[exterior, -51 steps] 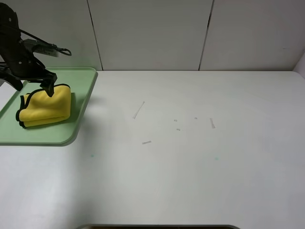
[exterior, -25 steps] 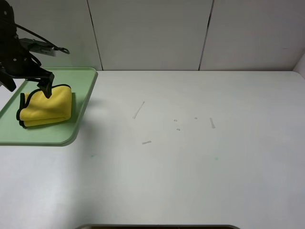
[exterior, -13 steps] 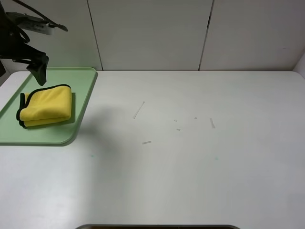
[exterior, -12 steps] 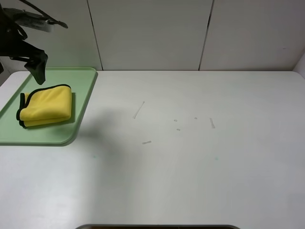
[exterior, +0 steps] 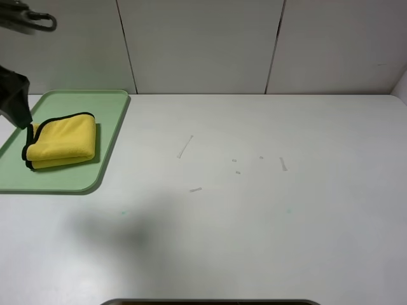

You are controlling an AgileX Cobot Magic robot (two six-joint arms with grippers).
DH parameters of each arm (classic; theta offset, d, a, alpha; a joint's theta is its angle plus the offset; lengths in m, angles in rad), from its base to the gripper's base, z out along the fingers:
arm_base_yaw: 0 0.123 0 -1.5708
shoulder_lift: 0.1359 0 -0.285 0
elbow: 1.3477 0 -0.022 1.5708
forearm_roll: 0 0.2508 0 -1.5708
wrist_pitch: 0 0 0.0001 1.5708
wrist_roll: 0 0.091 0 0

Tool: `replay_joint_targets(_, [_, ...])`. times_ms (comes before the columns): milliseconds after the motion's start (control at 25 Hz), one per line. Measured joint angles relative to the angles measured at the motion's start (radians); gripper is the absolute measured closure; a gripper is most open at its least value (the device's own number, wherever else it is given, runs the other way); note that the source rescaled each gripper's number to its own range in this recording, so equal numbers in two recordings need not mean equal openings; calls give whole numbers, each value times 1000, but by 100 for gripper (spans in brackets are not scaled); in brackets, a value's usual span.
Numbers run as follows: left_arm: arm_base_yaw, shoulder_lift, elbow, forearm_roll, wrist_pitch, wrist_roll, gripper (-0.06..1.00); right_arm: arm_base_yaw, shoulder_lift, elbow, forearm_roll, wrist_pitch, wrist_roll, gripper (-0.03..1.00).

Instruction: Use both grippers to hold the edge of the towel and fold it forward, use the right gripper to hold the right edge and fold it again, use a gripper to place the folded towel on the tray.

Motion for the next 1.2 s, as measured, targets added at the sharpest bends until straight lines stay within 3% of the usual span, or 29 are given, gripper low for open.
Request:
replay_joint_targets(200, [0, -196, 117, -59, 1, 0, -5, 0, 0, 0, 0, 0, 0, -3])
replay_joint_targets(680, [-1, -507, 378, -112, -2, 0, -5, 0, 0, 0, 0, 0, 0, -3])
replay_joint_targets(920, [-1, -658, 545, -178, -103, 0, -5, 0, 0, 0, 0, 0, 0, -3])
replay_joint_targets(1200, [-1, -889, 646, -183, -140, 0, -5, 0, 0, 0, 0, 0, 0, -3])
